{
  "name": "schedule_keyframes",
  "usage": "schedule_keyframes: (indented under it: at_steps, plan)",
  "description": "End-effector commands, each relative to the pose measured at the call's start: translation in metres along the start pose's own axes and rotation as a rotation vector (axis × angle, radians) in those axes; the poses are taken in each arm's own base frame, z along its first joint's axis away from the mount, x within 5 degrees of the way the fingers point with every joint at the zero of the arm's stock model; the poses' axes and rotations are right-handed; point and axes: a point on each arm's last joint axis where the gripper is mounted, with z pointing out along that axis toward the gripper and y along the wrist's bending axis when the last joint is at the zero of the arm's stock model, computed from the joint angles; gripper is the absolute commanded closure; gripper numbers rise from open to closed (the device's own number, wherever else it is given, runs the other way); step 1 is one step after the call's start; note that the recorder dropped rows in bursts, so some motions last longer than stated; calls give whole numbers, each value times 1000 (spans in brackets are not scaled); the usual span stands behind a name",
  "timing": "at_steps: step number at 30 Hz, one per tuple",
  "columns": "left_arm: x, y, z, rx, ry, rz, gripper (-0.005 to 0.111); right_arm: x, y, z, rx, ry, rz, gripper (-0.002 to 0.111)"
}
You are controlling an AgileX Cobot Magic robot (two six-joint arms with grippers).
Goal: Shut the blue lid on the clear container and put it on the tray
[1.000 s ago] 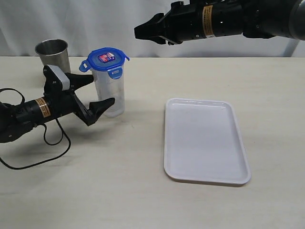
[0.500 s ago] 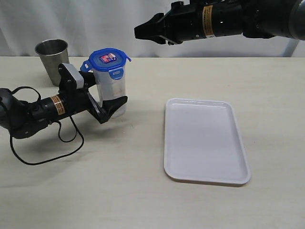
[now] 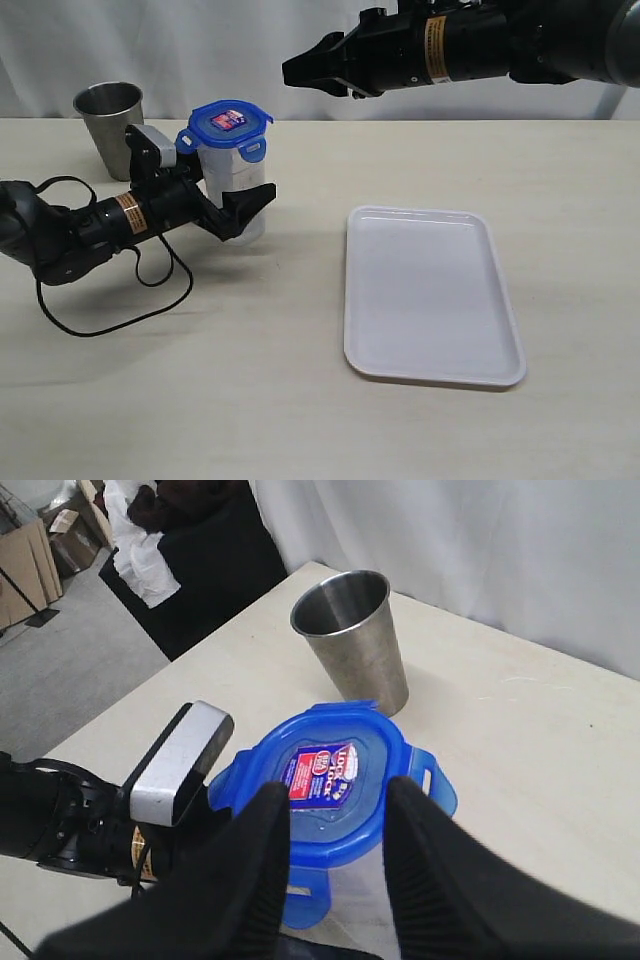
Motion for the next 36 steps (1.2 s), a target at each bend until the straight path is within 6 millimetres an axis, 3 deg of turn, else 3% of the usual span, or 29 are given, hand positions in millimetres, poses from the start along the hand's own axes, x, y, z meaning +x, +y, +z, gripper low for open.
schedule_keyframes:
  at_steps: [1, 19, 22, 26, 31, 36]
  plan:
    - [-1, -3, 2, 22, -8, 0, 8, 1, -1, -1, 7, 1, 7, 77]
    - [-1, -3, 2, 22, -8, 5, 8, 1, -1, -1, 5, 1, 7, 77]
    - [0, -1, 2, 2, 2, 2, 12, 1, -1, -1, 6, 1, 5, 77]
    - [2, 0, 2, -5, 21, 2, 41, 1, -1, -1, 6, 1, 7, 76]
    - [2, 0, 2, -8, 19, -15, 81, 0, -5, -1, 42, -8, 7, 59]
    - [5, -1, 1, -4, 53, -25, 104, -1, -9, -2, 84, -19, 7, 57]
